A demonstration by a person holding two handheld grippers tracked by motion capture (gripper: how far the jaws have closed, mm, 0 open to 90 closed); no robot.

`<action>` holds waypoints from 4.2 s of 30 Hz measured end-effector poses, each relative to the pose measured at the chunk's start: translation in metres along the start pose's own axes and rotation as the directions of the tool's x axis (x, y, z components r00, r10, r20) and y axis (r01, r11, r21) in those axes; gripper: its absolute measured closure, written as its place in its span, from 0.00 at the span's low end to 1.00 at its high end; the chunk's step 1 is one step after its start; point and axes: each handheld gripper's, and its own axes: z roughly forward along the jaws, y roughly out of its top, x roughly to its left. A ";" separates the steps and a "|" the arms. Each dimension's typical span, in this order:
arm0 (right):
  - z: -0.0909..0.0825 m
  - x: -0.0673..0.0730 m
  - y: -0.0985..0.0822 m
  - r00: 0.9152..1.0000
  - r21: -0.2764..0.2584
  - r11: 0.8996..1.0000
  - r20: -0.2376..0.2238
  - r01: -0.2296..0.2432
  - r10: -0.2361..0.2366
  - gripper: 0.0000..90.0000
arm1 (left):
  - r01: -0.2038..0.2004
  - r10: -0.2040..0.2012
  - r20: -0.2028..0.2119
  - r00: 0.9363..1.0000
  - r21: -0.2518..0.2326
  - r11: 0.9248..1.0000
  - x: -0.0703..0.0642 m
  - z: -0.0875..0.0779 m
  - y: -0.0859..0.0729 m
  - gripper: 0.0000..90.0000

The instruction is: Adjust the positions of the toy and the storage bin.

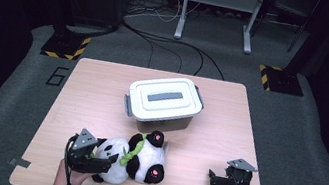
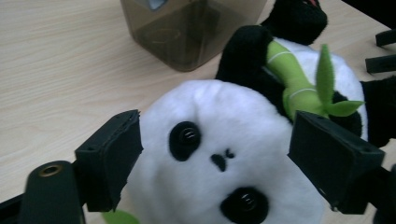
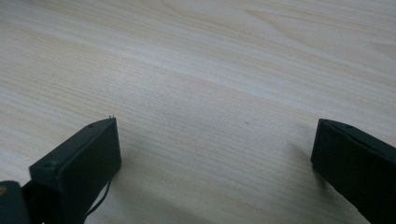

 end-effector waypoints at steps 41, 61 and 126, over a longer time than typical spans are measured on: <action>0.000 0.000 0.000 1.000 -0.002 1.000 0.004 -0.006 0.006 0.01 | -0.208 0.205 0.058 0.977 0.051 0.977 0.013 0.001 -0.010 0.72; 0.000 0.000 0.000 1.000 -0.001 1.000 0.006 -0.007 0.007 0.01 | -0.066 0.069 0.046 0.997 -0.063 0.996 -0.002 -0.009 0.018 0.42; 0.000 0.001 0.000 1.000 -0.005 1.000 0.009 -0.016 0.016 0.01 | -0.233 0.229 0.057 0.972 0.092 0.968 0.043 -0.002 0.002 0.79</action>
